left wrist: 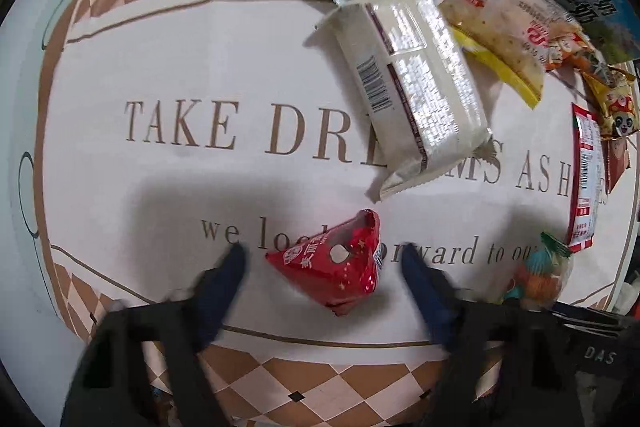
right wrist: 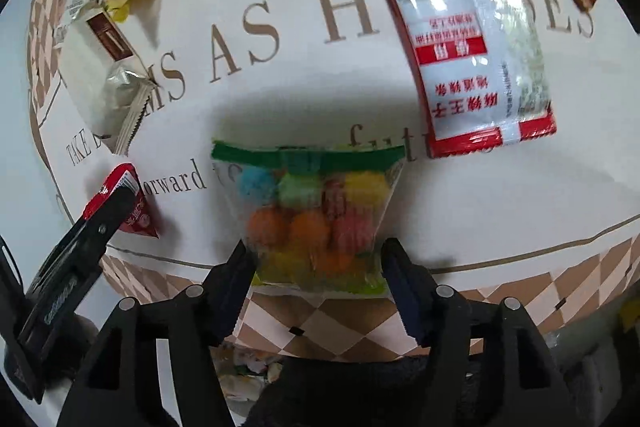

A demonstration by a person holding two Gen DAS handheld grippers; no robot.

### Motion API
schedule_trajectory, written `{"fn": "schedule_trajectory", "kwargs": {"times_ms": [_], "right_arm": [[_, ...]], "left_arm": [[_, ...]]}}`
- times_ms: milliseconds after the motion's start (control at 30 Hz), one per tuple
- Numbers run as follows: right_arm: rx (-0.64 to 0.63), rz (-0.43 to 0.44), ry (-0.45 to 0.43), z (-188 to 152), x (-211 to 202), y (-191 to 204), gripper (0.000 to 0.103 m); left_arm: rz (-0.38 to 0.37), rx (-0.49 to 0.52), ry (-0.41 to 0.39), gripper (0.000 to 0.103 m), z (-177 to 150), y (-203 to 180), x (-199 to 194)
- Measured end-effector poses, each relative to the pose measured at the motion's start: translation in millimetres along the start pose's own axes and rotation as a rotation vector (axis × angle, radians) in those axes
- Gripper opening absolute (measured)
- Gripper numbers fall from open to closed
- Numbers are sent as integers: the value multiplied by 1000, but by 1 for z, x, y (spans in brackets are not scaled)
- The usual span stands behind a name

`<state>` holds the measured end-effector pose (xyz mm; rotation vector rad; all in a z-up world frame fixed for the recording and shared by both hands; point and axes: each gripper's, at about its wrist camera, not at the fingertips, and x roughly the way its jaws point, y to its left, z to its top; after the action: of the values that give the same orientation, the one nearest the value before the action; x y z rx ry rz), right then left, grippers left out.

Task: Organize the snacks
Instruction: 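Grasp the clear candy bag with the right tool while the left tool grasps the red packet, then carry the candy bag and red packet into the box and release both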

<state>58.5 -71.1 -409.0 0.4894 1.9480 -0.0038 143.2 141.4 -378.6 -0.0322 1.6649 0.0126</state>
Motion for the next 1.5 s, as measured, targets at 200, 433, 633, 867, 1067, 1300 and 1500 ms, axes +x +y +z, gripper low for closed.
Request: {"fn": "schedule_trajectory", "kwargs": {"times_ms": [200,433,633,867,1067,1300,1500], "right_arm": [[33,-30,-28,3,-3,-3,68],[4,-57,-78,-10,-2,16,55],[-21,-50,-90,-22,-8,8,52],[-41,44,-113,-19,-37,-1,52],[-98,128,-229,2,-120,5,52],[-139,116,-431,81,-246,11,52],[-100,26,-525,182,-308,9,52]], "left_arm": [[8,-18,-14,47,-1,5,6],[38,-29,-49,38,-16,-10,-3],[27,-41,-77,37,-35,-31,-28],[-87,-47,-144,37,-51,-44,-95],[-212,-15,-270,37,-3,-72,-182],[-215,65,-371,37,114,-110,-243],[-118,76,-331,37,223,-120,-232]]}}
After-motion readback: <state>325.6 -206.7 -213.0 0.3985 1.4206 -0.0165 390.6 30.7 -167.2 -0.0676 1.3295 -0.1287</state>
